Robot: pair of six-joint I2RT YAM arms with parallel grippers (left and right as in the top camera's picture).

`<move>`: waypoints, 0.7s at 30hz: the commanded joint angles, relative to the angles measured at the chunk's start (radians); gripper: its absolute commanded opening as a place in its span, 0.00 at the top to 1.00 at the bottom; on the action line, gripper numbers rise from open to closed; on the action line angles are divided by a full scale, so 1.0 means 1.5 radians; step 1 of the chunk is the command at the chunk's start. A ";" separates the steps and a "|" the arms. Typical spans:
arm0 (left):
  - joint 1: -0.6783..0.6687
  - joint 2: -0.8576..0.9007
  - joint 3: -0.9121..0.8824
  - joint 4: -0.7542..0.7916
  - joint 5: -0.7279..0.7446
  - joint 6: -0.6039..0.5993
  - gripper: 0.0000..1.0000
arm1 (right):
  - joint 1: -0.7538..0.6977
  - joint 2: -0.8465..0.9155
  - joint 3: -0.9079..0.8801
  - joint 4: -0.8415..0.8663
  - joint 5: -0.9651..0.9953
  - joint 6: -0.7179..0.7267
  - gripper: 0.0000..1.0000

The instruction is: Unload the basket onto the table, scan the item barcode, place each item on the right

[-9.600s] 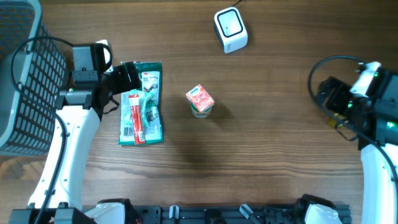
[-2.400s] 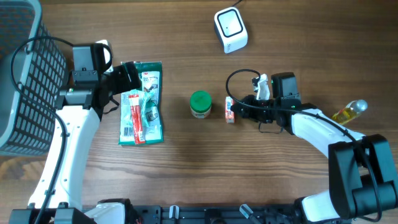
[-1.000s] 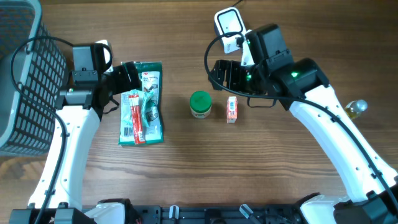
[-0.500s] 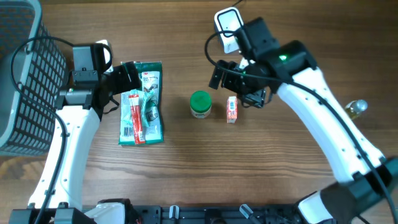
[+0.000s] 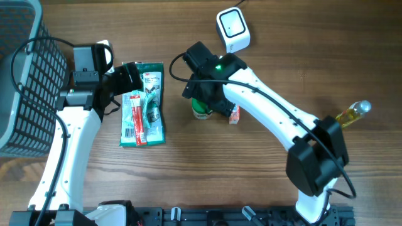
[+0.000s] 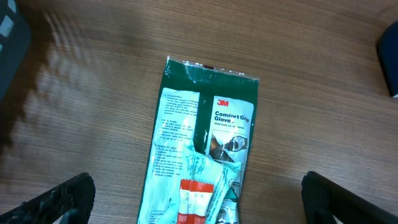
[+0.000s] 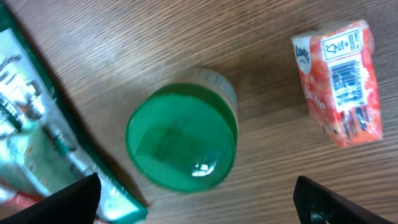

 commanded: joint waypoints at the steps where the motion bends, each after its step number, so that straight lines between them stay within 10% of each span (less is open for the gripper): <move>1: 0.004 -0.007 0.007 0.002 0.006 0.003 0.00 | 0.004 0.033 0.008 0.021 0.028 0.040 0.03; 21: 0.004 -0.007 0.007 0.002 0.006 0.003 0.00 | 0.007 0.063 -0.002 0.043 0.020 0.072 0.24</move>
